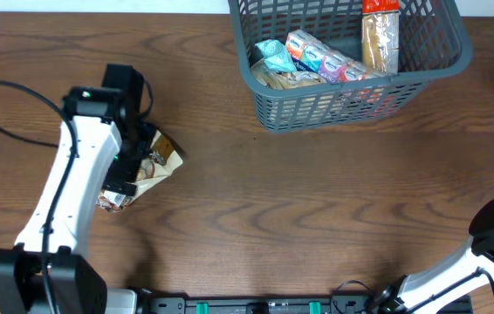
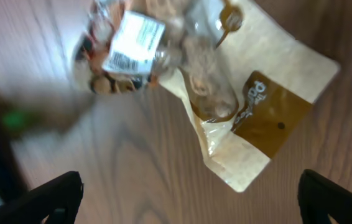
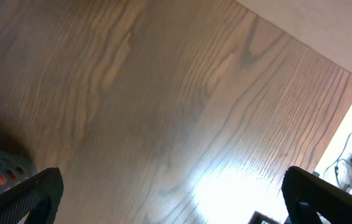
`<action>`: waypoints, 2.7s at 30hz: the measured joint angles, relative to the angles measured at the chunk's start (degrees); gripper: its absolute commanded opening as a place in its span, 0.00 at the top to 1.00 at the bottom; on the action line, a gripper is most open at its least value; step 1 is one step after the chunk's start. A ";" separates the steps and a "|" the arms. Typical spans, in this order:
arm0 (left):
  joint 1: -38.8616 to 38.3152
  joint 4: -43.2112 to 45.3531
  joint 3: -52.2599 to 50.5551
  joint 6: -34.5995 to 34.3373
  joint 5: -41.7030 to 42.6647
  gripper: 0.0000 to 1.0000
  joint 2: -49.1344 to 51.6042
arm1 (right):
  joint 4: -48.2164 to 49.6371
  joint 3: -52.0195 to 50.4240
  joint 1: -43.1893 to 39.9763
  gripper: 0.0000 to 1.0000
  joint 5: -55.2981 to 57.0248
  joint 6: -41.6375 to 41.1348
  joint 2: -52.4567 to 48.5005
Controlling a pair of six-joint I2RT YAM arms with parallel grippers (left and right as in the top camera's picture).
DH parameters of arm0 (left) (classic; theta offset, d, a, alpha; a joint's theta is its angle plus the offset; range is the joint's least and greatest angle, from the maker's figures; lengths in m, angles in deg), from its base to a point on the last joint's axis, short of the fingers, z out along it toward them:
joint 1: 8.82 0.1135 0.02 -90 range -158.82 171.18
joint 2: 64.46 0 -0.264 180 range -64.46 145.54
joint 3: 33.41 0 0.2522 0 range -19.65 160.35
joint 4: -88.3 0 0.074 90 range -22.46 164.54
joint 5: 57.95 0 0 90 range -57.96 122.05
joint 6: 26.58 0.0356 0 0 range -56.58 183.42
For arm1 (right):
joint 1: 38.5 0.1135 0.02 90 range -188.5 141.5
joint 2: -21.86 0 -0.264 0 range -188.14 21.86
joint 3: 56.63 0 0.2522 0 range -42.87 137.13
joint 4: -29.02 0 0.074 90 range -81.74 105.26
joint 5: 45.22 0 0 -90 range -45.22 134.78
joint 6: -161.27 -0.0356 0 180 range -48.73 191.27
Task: Pack container
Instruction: 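Move the left gripper over the clear dried-mushroom bag, then grasp the dried-mushroom bag with the left gripper and lift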
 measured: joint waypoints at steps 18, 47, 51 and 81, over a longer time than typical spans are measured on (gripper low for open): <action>4.98 15.19 -13.31 -20.50 5.01 0.02 -0.04 | -0.02 0.00 0.00 0.01 0.00 0.00 0.00; 7.34 26.47 -28.61 -16.22 1.51 0.94 -0.35 | 0.00 -0.02 0.00 0.01 0.02 -0.02 0.00; 7.34 26.49 -28.61 -11.61 0.76 0.94 -0.39 | 0.00 0.00 0.00 0.01 0.02 0.00 0.00; -16.83 27.96 9.75 39.19 -0.94 0.94 -12.22 | 0.00 -0.02 0.00 0.01 0.02 0.00 0.00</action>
